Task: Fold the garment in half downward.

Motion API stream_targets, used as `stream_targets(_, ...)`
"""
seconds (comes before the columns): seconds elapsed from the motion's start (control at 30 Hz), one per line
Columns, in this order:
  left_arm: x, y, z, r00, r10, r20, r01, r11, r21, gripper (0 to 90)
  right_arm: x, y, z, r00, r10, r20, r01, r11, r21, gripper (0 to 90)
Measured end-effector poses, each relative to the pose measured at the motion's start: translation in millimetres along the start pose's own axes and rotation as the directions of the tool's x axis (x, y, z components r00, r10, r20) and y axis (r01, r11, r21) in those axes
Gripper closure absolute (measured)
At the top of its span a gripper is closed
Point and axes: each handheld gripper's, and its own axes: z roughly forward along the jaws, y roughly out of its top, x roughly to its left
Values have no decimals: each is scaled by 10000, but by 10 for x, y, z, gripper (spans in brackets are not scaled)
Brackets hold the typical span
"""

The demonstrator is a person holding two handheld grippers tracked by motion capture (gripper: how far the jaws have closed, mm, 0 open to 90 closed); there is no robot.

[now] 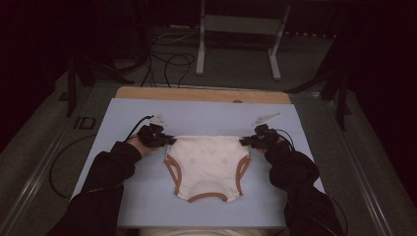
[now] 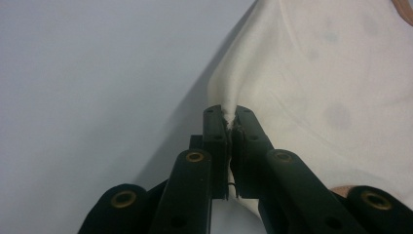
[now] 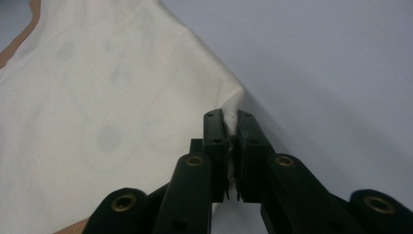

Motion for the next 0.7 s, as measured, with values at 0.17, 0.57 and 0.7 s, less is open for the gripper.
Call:
stream_targets(0.17, 74, -1, 61, 9998, -152, -151, 152, 9999, 51, 860, -73, 21, 58, 9997, 204, 158, -204, 9998, -17, 848)
stream_targets(0.57, 170, 13, 213, 9982, -402, -455, 418, 9985, 356, 851, -185, 43, 218, 9982, 523, 308, -538, 9973, 493, 844)
stream_targets(0.7, 195, 17, 235, 9973, -570, -472, 583, 9980, 263, 826, -221, 33, 251, 9973, 679, 291, -695, 9959, 584, 823)
